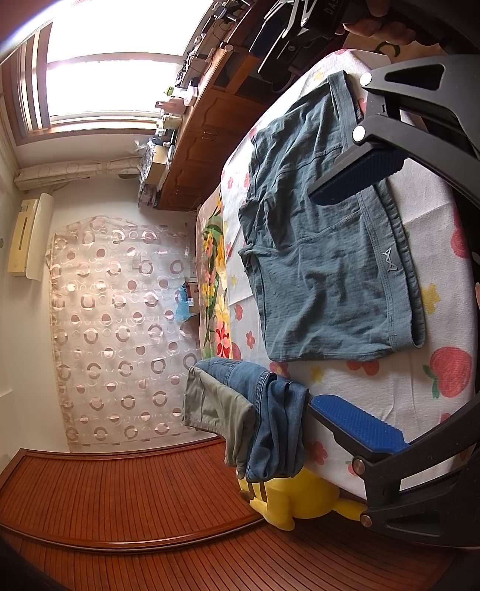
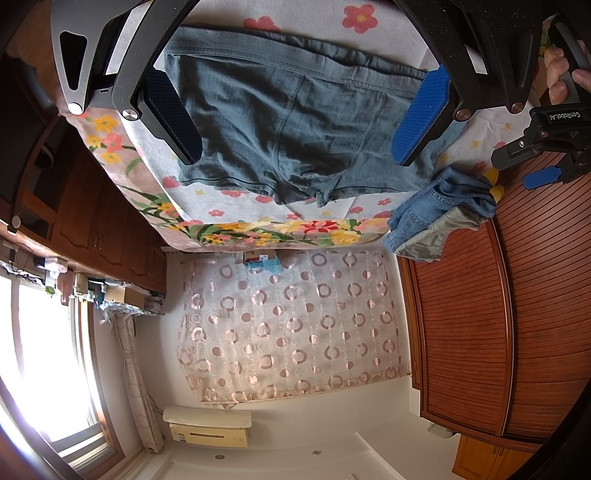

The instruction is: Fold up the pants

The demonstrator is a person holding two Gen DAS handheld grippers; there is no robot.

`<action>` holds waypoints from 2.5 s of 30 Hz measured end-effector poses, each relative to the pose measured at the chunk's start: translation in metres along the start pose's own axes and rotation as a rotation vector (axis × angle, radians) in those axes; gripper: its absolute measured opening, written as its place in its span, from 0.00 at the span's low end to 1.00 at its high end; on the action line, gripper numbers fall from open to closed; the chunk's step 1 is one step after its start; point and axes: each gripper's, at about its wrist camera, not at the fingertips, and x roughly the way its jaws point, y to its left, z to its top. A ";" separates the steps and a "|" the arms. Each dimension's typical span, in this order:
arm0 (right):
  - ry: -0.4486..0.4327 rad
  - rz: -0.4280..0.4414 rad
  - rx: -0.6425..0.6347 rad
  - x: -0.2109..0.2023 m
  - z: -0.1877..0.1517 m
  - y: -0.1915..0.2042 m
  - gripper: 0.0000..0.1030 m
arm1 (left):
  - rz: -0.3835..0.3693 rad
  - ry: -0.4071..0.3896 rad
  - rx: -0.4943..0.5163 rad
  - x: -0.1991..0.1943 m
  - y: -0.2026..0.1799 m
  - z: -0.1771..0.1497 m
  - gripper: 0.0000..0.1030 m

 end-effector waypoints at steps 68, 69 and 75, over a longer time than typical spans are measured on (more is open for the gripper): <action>0.335 -0.049 0.014 0.110 0.047 -0.073 0.43 | -0.197 0.241 0.106 0.116 -0.031 0.002 1.00; 0.347 -0.047 0.020 0.114 0.049 -0.077 0.40 | -0.197 0.241 0.107 0.116 -0.032 0.003 1.00; 0.423 -0.061 0.083 0.138 0.061 -0.096 0.32 | -0.200 0.247 0.111 0.118 -0.033 0.002 1.00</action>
